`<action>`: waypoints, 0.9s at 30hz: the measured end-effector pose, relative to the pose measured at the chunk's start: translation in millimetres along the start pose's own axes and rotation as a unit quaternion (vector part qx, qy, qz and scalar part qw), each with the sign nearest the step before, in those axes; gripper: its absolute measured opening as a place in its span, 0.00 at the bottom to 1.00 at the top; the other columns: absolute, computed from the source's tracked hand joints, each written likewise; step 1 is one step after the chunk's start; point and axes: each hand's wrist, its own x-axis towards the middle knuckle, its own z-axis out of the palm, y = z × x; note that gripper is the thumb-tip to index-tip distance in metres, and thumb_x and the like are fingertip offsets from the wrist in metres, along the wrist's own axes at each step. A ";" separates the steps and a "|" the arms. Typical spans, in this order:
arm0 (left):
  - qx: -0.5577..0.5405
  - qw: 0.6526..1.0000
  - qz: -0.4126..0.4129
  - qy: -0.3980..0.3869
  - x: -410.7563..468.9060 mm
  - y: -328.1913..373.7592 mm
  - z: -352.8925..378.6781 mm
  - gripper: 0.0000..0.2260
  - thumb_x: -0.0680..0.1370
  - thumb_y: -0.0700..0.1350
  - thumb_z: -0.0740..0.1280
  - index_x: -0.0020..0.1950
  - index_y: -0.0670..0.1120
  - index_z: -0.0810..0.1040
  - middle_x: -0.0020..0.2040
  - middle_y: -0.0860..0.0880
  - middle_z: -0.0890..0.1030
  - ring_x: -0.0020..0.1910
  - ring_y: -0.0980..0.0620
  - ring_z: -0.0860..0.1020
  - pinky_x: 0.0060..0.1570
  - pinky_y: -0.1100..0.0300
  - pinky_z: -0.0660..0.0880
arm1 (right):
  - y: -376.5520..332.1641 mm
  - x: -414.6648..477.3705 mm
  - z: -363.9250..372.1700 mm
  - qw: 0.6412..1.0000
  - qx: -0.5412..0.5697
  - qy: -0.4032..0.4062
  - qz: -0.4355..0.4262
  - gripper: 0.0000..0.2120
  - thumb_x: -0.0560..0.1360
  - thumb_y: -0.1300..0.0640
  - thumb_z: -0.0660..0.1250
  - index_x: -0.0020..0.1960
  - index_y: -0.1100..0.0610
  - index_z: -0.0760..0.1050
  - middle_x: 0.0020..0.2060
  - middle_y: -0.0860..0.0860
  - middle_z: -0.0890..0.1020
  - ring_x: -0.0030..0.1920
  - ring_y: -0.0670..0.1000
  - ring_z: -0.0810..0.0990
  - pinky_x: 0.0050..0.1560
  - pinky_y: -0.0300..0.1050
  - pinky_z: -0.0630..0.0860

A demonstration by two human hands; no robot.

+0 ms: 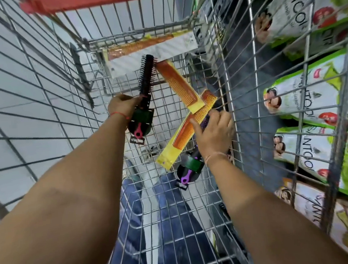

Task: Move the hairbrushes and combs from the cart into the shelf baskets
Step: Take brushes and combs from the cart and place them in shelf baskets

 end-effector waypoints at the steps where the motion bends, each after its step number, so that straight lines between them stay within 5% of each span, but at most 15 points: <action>1: -0.005 1.000 -0.002 -0.002 -0.9 -0.5 -0.5 0.20 0.70 0.46 0.72 0.57 0.36 0.78 0.58 0.36 0.81 0.49 0.46 0.78 0.56 0.51 0.76 | 2.7 -10.7 2.1 0.999 0.004 -0.015 0.040 0.25 0.68 0.39 0.67 0.48 0.61 0.71 0.47 0.60 0.77 0.46 0.58 0.76 0.42 0.47 0.75; 4: -0.064 0.997 -0.040 -0.011 -1.0 2.0 -0.6 0.22 0.73 0.51 0.69 0.59 0.37 0.77 0.59 0.37 0.80 0.49 0.47 0.76 0.58 0.50 0.74 | 7.9 -28.1 10.2 0.964 0.088 -0.134 0.212 0.27 0.68 0.41 0.67 0.55 0.59 0.64 0.50 0.60 0.77 0.47 0.60 0.78 0.44 0.55 0.80; 6: -0.093 0.993 -0.071 -0.020 0.1 3.6 -1.3 0.22 0.74 0.53 0.66 0.60 0.38 0.77 0.55 0.39 0.80 0.48 0.47 0.75 0.59 0.51 0.74 | 8.6 -27.8 11.8 0.941 0.137 -0.162 0.262 0.25 0.69 0.44 0.68 0.54 0.56 0.60 0.44 0.57 0.79 0.41 0.60 0.81 0.43 0.55 0.80; 11: -0.110 0.990 -0.091 -0.022 -0.4 2.8 -3.0 0.22 0.73 0.53 0.67 0.60 0.39 0.77 0.41 0.47 0.76 0.46 0.47 0.74 0.50 0.56 0.71 | 3.5 -25.1 -5.0 0.975 0.153 -0.119 0.112 0.20 0.67 0.51 0.68 0.50 0.55 0.61 0.39 0.51 0.77 0.33 0.55 0.77 0.31 0.45 0.75; 15: -0.039 0.998 -0.040 -0.023 -1.4 1.4 2.7 0.23 0.71 0.50 0.71 0.60 0.37 0.76 0.48 0.41 0.78 0.41 0.47 0.76 0.51 0.54 0.75 | -18.8 22.8 -10.3 0.959 0.240 -0.134 0.063 0.18 0.70 0.53 0.69 0.52 0.54 0.63 0.48 0.54 0.76 0.36 0.47 0.77 0.32 0.35 0.75; 17: 0.078 0.996 0.007 -0.030 -5.8 -2.3 5.5 0.23 0.68 0.48 0.75 0.59 0.40 0.76 0.54 0.40 0.80 0.46 0.45 0.79 0.50 0.55 0.76 | -25.7 48.1 -9.5 0.953 0.227 -0.196 0.041 0.24 0.69 0.56 0.72 0.60 0.56 0.65 0.59 0.57 0.72 0.50 0.50 0.76 0.52 0.44 0.79; 19: 0.158 0.986 0.028 -0.048 -10.5 -4.6 7.8 0.24 0.66 0.44 0.76 0.59 0.42 0.75 0.58 0.40 0.80 0.54 0.42 0.79 0.54 0.54 0.75 | -25.1 55.9 -6.8 0.958 0.172 -0.227 0.043 0.31 0.66 0.56 0.74 0.65 0.57 0.64 0.65 0.59 0.68 0.61 0.57 0.72 0.64 0.53 0.71; 22: 0.153 0.986 0.014 -0.063 -11.0 -4.6 5.4 0.26 0.67 0.37 0.75 0.63 0.41 0.73 0.62 0.38 0.78 0.60 0.42 0.77 0.63 0.53 0.73 | -19.2 37.5 -4.1 0.958 0.121 -0.249 0.072 0.35 0.65 0.52 0.75 0.66 0.57 0.63 0.63 0.59 0.71 0.64 0.60 0.70 0.65 0.57 0.70; 27: 0.087 0.991 -0.035 -0.095 -6.1 -3.4 2.6 0.24 0.70 0.33 0.71 0.66 0.40 0.72 0.65 0.38 0.76 0.62 0.43 0.76 0.66 0.48 0.71 | -16.1 15.7 4.0 0.905 0.211 -0.315 0.191 0.25 0.66 0.59 0.74 0.58 0.55 0.65 0.57 0.56 0.78 0.55 0.61 0.77 0.56 0.60 0.76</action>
